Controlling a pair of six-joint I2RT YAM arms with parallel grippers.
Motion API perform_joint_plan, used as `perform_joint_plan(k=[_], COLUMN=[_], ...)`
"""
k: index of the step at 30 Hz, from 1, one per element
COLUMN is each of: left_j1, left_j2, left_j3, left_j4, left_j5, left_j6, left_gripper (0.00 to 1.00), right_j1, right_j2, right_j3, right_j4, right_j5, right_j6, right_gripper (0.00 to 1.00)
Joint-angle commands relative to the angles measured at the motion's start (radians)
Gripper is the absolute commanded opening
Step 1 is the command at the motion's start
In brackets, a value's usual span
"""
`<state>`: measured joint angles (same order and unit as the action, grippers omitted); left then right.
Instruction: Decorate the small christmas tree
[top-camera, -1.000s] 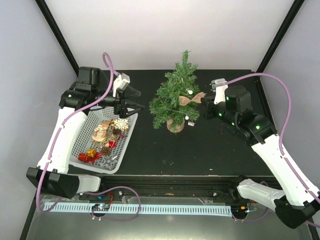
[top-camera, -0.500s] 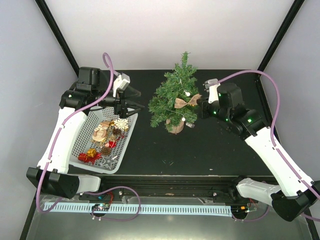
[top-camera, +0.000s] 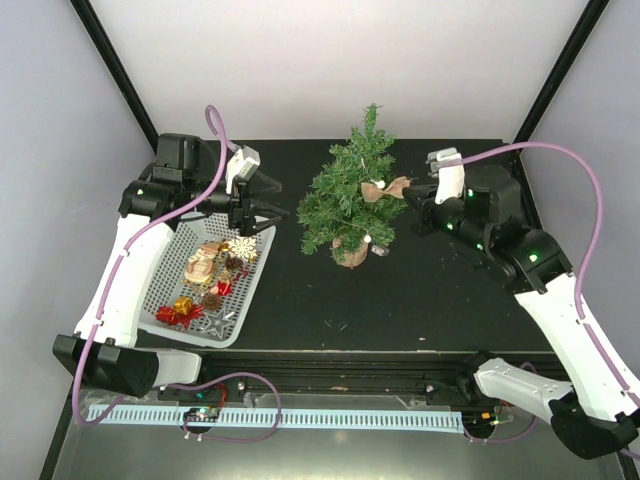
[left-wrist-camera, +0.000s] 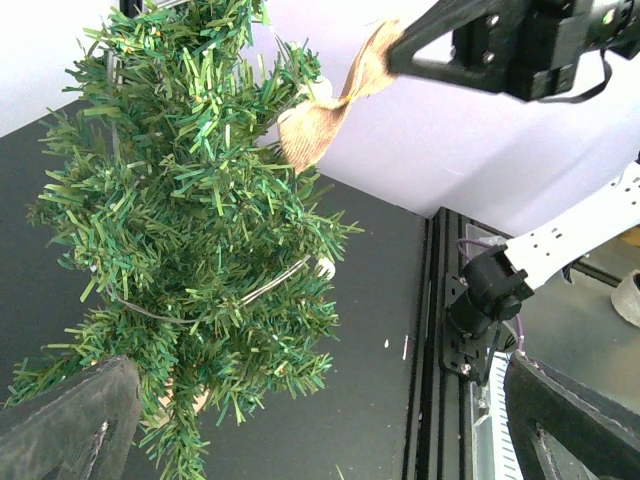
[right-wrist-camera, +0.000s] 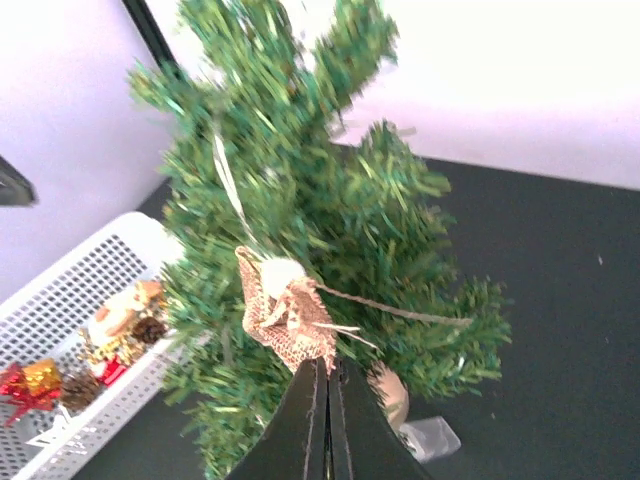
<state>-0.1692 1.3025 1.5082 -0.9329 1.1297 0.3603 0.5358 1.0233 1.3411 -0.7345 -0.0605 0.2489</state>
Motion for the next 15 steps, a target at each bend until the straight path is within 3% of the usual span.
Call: perform_joint_plan(k=[1,15], left_j1=[0.007,0.008], left_j2=[-0.016,-0.016], left_j3=[0.002,0.001], left_j4=[0.021,0.023], left_j5=[0.021,0.022], left_j6=[-0.012,-0.018], left_gripper=[0.99,0.99], right_j1=[-0.005,0.103], right_j2=[0.014,0.080], right_j3=[0.083,0.133], right_j4=[-0.069,-0.212], right_j5=[-0.076,-0.179], right_j6=[-0.052,-0.107], right_gripper=[0.01,0.01])
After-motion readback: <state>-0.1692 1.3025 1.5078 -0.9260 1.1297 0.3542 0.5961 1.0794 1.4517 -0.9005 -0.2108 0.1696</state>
